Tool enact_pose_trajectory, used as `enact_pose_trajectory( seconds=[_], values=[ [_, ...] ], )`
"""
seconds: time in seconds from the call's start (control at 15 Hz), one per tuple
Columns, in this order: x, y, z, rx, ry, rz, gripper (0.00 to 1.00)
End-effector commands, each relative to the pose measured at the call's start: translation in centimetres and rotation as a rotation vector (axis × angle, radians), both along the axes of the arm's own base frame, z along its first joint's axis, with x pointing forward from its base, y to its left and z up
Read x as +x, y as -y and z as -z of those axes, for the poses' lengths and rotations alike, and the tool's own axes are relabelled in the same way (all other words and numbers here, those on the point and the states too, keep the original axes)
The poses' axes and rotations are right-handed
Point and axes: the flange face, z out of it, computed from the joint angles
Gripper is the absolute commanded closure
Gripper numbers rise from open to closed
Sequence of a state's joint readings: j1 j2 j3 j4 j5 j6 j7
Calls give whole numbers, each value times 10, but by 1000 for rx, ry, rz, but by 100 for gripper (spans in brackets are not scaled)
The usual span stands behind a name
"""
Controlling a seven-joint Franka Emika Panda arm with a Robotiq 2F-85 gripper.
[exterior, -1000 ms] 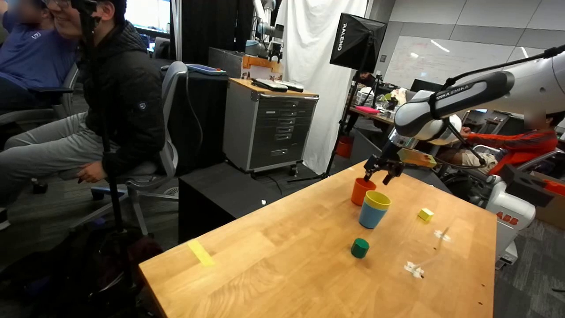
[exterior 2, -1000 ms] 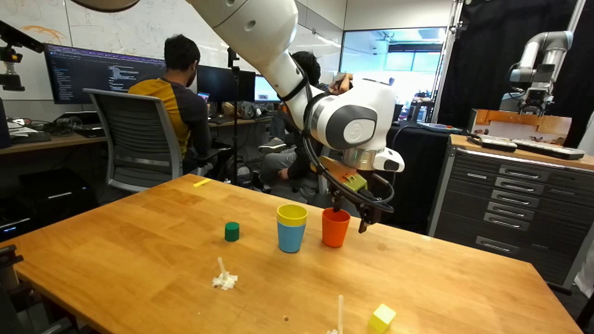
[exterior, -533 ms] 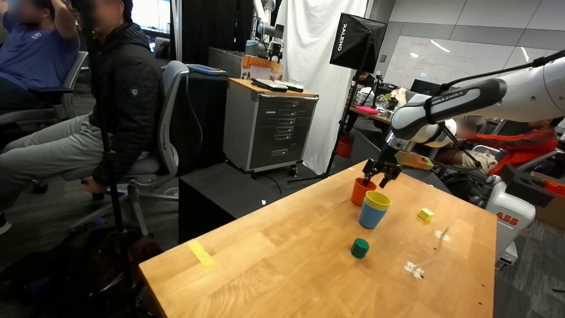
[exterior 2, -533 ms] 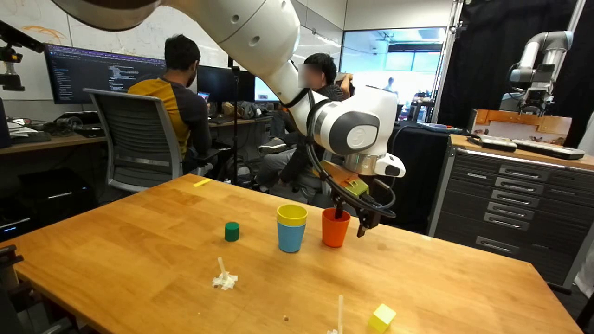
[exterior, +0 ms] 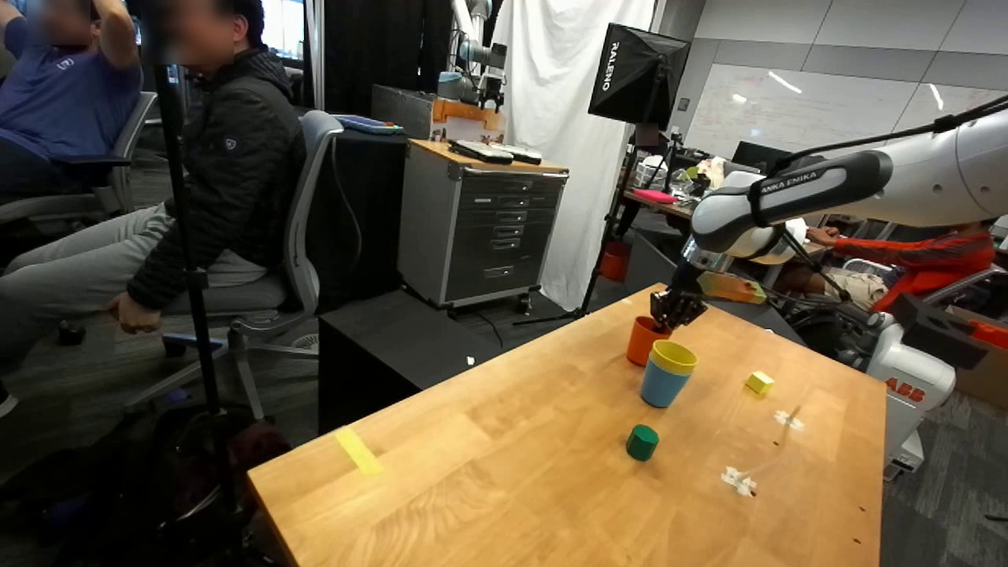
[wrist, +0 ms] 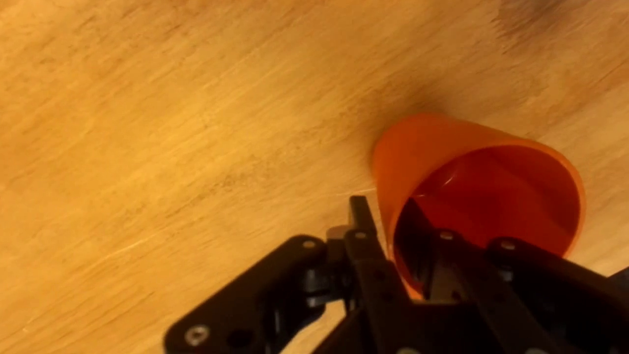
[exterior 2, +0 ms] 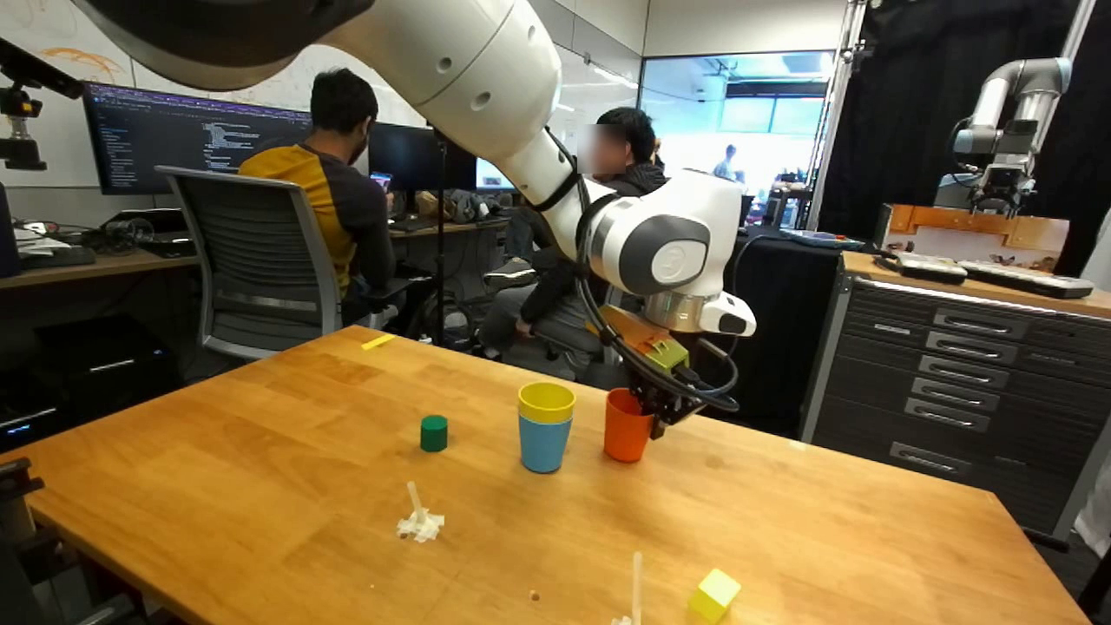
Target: Stack the cups into the blue cup
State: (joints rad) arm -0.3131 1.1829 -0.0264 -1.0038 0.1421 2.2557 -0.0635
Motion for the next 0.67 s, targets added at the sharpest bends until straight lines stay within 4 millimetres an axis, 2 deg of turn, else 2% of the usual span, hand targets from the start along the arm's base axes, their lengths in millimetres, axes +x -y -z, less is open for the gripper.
enact_pose_trajectory(
  seconds=[0.0,0.07,0.2,0.4,0.6],
  values=[
    [11,-4,-1,-21,-8,8,97],
    [12,-5,0,-23,-9,6,99],
    [14,-7,-3,-39,-10,3,94],
    [16,-6,-8,-38,-1,2,93],
    [16,-7,-20,-54,16,-1,95]
  ],
)
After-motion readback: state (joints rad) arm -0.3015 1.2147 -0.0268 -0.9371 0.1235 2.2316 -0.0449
